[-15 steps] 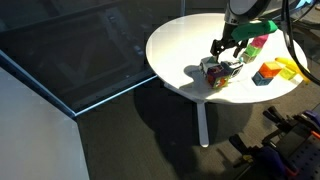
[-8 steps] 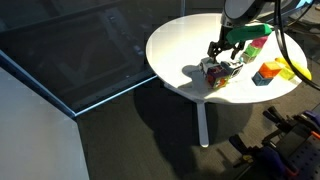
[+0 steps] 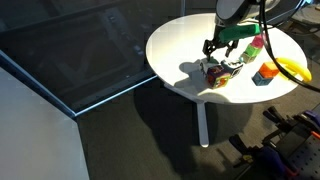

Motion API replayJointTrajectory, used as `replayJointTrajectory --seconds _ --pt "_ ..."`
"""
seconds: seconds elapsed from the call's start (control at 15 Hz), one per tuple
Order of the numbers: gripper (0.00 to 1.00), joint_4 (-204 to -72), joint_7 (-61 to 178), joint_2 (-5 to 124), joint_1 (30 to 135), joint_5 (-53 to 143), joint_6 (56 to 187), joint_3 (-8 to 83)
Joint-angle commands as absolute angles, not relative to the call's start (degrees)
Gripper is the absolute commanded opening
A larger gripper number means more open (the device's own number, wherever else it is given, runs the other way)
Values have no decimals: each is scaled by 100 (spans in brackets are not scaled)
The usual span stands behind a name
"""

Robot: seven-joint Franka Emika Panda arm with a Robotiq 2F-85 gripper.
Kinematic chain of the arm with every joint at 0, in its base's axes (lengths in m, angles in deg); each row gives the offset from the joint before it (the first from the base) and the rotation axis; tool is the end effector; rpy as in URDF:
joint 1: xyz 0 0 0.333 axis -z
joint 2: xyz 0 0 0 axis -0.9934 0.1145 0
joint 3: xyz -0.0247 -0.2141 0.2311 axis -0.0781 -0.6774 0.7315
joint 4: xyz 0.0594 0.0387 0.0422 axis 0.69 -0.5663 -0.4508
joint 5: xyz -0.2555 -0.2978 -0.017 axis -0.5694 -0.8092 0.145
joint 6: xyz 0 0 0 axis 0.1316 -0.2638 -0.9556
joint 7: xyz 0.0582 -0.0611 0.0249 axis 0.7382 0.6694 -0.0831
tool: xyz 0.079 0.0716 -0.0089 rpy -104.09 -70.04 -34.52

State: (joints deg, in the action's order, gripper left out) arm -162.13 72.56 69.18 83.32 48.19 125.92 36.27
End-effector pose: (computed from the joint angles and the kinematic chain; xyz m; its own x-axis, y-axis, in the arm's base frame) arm 0.5910 -0.0511 0.2137 0.9172 -0.3957 -0.0472 -0.3933 -0.9179 0.0535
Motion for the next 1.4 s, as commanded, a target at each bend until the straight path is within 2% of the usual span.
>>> replayJointTrajectory --seconds 0.0,1.33 --pt "100 -15788 7382 7155 8279 4843 12400 3566" --pt "100 -15630 7197 7447 8348 4948 12656 3625"
